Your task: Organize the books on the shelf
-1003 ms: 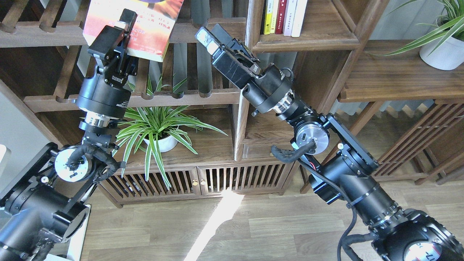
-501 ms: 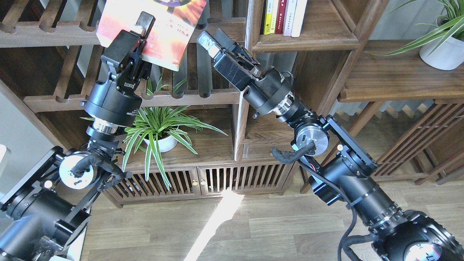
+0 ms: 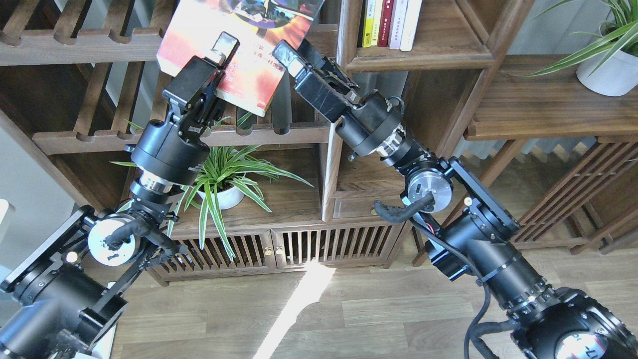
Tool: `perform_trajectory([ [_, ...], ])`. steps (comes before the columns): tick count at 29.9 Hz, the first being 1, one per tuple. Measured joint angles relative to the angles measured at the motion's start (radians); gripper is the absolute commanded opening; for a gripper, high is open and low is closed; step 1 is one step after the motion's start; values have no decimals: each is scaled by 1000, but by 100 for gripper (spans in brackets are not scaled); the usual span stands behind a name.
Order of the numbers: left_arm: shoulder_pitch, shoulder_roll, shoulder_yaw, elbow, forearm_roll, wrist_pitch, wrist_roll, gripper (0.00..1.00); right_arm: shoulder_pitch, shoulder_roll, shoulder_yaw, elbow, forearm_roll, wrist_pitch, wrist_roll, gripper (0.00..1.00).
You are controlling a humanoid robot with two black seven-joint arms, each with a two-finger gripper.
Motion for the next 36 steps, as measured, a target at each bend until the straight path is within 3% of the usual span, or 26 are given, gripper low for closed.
perform_trajectory([
  [36, 22, -1, 57, -17, 0, 0, 1, 0, 54, 0, -1, -54, 20, -10, 0, 100],
])
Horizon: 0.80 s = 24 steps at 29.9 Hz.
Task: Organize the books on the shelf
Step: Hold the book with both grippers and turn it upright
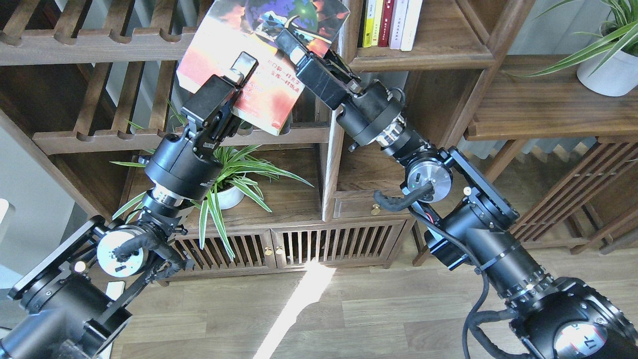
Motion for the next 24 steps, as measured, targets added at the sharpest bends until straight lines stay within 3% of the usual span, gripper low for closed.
perform_trajectory([
  [24, -4, 54, -8, -12, -12, 0, -14, 0, 5, 0, -46, 4, 48, -3, -25, 99],
])
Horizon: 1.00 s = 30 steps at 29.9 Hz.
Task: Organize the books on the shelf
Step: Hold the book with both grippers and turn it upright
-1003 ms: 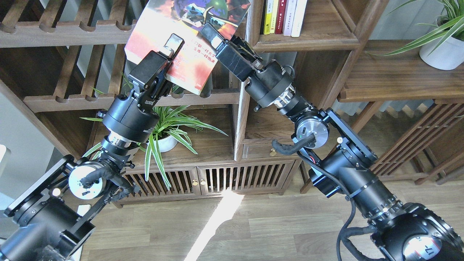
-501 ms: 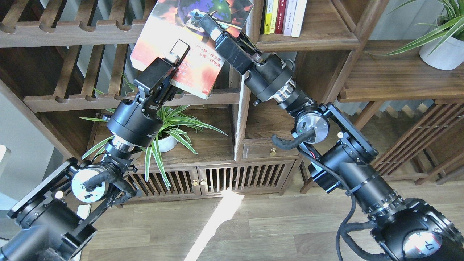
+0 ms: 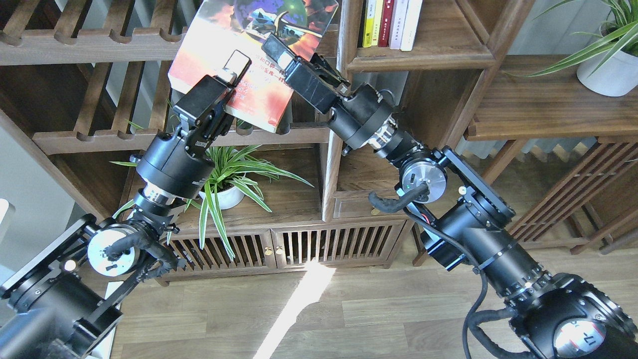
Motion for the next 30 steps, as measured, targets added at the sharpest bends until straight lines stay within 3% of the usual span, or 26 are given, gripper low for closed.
perform_trajectory([
  [25, 0, 31, 12, -28, 1, 0, 9, 0, 7, 0, 0, 0, 71, -4, 2, 96],
  [28, 0, 33, 13, -34, 1, 0, 9, 0, 6, 0, -2, 0, 85, -4, 2, 90],
  [30, 0, 35, 13, -36, 1, 0, 9, 0, 6, 0, -3, 0, 95, -4, 1, 81],
])
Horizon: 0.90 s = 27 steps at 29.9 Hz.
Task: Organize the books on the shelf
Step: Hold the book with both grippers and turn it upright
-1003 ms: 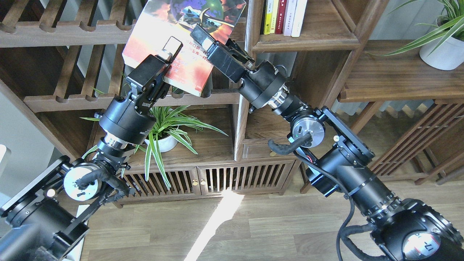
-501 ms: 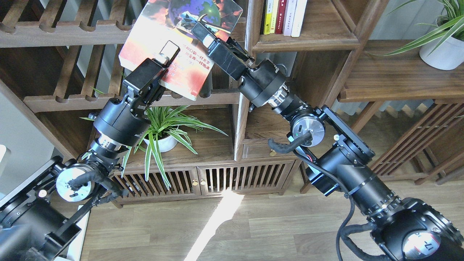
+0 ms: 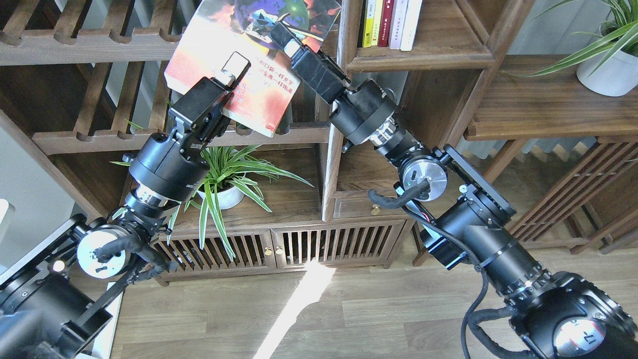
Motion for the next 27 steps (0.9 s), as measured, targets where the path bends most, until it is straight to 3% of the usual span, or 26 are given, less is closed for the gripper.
perform_trajectory([
  [5, 0, 1, 0, -2, 0, 0, 0, 0, 0, 0, 0, 0, 52, 16, 0, 68],
  [21, -8, -5, 0, -9, 0, 0, 0, 0, 12, 0, -50, 6, 112, 44, 3, 67],
  [27, -8, -5, -2, -15, 0, 0, -1, 0, 17, 0, -68, 11, 122, 46, 4, 55],
])
